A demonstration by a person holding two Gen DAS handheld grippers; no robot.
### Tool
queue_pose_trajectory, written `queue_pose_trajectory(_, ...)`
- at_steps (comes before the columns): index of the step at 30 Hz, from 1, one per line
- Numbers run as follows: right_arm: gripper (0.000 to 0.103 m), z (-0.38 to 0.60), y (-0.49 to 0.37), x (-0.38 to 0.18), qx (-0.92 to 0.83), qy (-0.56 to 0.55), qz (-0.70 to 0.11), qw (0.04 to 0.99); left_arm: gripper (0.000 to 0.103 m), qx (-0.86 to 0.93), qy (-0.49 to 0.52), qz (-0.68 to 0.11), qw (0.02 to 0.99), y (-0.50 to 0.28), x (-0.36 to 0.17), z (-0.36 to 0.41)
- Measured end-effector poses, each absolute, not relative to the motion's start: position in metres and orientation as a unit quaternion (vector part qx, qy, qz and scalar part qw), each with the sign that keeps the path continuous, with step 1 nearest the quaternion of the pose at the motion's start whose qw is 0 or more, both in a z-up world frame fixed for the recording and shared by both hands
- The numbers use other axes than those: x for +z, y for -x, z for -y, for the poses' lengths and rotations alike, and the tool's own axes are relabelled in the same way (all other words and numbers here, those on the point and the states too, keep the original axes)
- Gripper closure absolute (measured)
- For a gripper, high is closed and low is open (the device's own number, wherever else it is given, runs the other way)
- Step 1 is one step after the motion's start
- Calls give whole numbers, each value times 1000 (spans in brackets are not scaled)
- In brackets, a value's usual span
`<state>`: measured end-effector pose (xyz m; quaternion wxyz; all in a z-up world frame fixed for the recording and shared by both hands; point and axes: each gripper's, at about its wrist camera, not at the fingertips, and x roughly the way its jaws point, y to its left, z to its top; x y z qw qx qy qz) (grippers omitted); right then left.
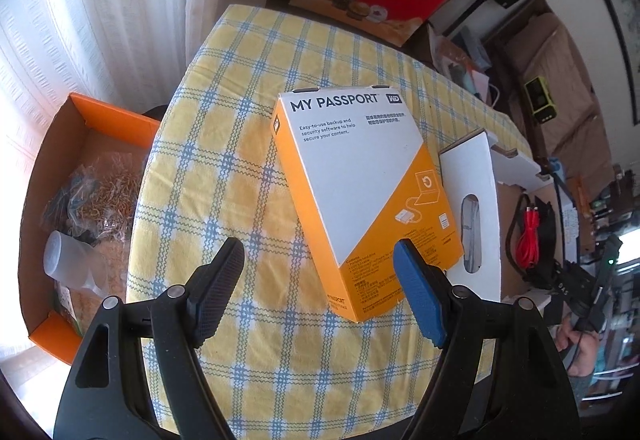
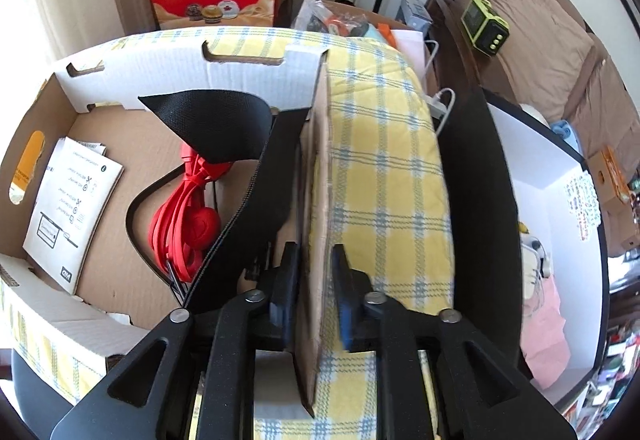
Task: Organize objects
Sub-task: 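Open the right gripper off the box wall and move it toward the My Passport box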
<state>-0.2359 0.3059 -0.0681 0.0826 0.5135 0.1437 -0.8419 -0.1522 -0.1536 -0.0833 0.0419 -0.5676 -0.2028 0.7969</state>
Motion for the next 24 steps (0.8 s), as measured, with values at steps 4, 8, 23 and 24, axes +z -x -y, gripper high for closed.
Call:
queue_pose_trajectory(4,71,-316,226,-50,-847,-510,-134,69,29,795,566,212,55,152,-83,154)
queue_pose_trajectory(8,64,-318,214,-25,-853,-500,-135,70,29,794,566,213,60,155,-86,152)
queue_pose_trajectory(23,63,-200,211,36,-850,-470,-112,211,29,796,561,220,56,159,-95,146)
queue_pose_trajectory(24,63,-186,213,35,-849,-467,-116,219,29,795,561,224,55,159,-96,147)
